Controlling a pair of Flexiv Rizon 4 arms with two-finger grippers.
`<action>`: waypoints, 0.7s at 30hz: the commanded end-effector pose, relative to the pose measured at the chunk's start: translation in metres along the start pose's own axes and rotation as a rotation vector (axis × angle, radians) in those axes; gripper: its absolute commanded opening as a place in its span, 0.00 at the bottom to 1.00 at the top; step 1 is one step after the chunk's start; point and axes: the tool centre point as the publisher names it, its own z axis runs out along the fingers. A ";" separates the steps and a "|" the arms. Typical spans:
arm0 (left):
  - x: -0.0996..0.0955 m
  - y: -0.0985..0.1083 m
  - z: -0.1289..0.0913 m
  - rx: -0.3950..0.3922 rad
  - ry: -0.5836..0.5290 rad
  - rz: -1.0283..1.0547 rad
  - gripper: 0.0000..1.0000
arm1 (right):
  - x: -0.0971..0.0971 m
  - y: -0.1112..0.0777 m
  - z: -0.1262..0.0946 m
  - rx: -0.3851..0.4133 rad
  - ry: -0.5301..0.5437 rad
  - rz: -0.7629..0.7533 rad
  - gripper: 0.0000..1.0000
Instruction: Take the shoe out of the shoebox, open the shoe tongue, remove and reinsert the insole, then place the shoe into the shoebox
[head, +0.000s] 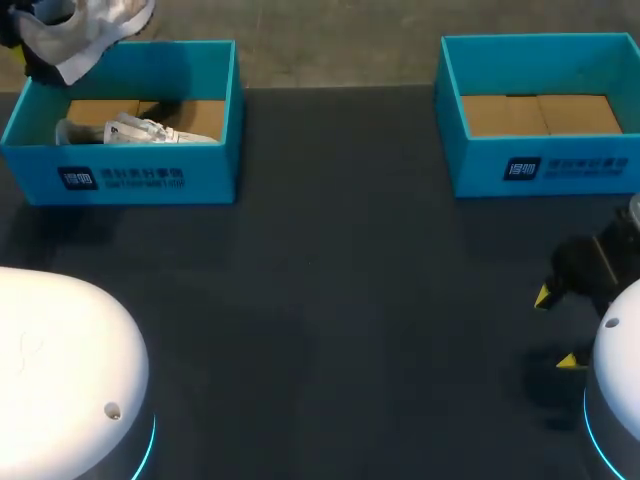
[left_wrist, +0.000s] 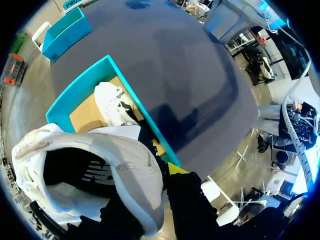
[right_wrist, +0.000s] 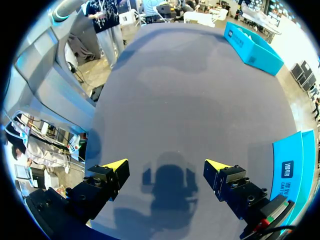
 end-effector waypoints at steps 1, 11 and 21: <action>0.004 -0.002 -0.001 -0.008 -0.009 0.000 0.00 | 0.002 0.000 0.001 0.003 -0.003 0.000 1.00; -0.007 0.024 0.009 -0.189 -0.063 0.477 0.00 | 0.002 0.000 0.001 0.003 -0.003 0.000 1.00; -0.013 0.071 0.013 -0.359 -0.083 0.869 0.00 | 0.002 0.000 0.001 0.003 -0.003 0.000 1.00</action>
